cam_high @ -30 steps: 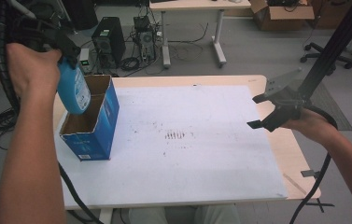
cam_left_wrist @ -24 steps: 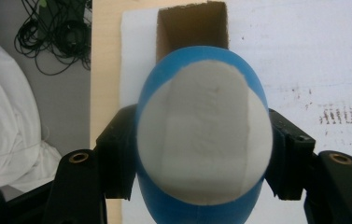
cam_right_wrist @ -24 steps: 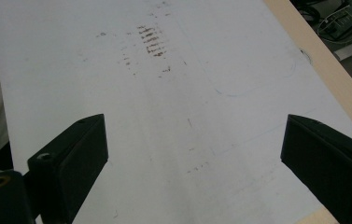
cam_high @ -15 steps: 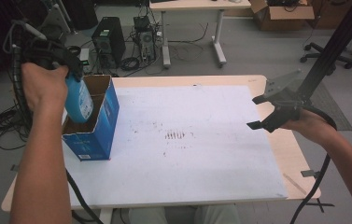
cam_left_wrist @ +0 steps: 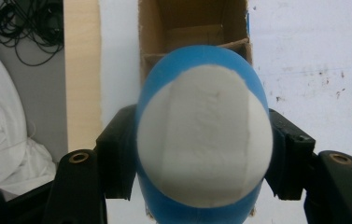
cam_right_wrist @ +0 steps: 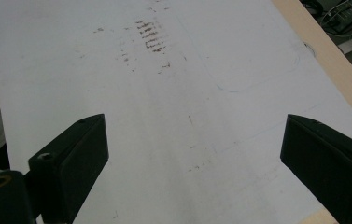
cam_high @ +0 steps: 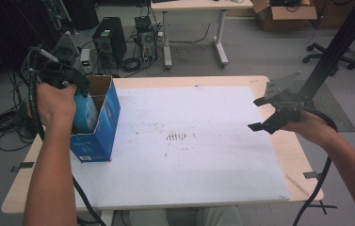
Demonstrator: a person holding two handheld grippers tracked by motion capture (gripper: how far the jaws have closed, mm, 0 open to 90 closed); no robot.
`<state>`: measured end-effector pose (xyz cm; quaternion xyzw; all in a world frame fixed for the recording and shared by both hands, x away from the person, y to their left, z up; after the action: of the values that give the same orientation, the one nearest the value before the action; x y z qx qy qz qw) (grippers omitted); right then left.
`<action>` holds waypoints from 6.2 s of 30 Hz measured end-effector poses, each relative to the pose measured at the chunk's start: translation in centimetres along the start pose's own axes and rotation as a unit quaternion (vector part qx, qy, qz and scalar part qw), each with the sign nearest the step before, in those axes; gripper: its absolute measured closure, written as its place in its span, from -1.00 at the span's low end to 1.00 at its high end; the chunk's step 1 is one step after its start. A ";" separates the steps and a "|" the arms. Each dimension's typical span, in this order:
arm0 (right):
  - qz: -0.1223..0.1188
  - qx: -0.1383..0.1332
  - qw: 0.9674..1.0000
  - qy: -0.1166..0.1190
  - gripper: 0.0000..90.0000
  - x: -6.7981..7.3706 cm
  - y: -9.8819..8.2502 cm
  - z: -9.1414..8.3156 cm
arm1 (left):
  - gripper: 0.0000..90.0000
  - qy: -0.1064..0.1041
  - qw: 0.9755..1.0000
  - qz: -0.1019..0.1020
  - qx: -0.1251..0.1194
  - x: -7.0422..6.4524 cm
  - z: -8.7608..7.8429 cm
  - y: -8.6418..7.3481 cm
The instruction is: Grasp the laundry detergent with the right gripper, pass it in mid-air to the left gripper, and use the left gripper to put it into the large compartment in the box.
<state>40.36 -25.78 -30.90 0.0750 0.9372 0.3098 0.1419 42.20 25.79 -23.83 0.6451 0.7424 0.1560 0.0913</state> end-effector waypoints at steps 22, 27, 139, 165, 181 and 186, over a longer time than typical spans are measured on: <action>0.010 0.007 1.000 0.001 -0.84 0.1 -0.8 0.4 | -0.15 -0.010 1.000 0.008 0.026 -0.3 6.6 -1.7; 0.013 0.008 1.000 0.001 -0.84 0.0 -0.9 0.5 | -0.15 -0.009 0.999 0.008 0.030 -0.4 7.3 -1.9; 0.024 0.006 1.000 -0.007 -0.84 1.1 -1.0 -1.1 | -0.87 -0.117 0.958 0.262 -0.025 -15.2 -5.4 -3.0; 0.029 0.013 0.999 0.001 -0.84 0.9 -0.8 -0.5 | -0.87 -0.140 0.930 0.340 -0.021 -19.5 -3.5 -3.1; 0.034 0.021 0.999 0.006 -0.85 1.2 -0.5 0.2 | -0.86 -0.145 0.920 0.363 -0.009 -20.1 -1.8 -3.3; 0.035 0.023 0.999 0.008 -0.85 1.5 -0.4 0.3 | -0.86 -0.148 0.916 0.373 -0.010 -20.6 -1.4 -3.3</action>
<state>38.98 -25.64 -31.69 0.1080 0.9419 0.2939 0.1217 41.74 4.91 -25.02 0.8902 0.4239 0.0886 0.1416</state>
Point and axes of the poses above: each handheld gripper's, and its own axes: z roughly forward along the jaws, y roughly out of its top, x roughly to its left, the point moved 6 cm from there along z, roughly forward along the jaws, and after that the axes turned 10 degrees about -z, right-handed, at the moved point
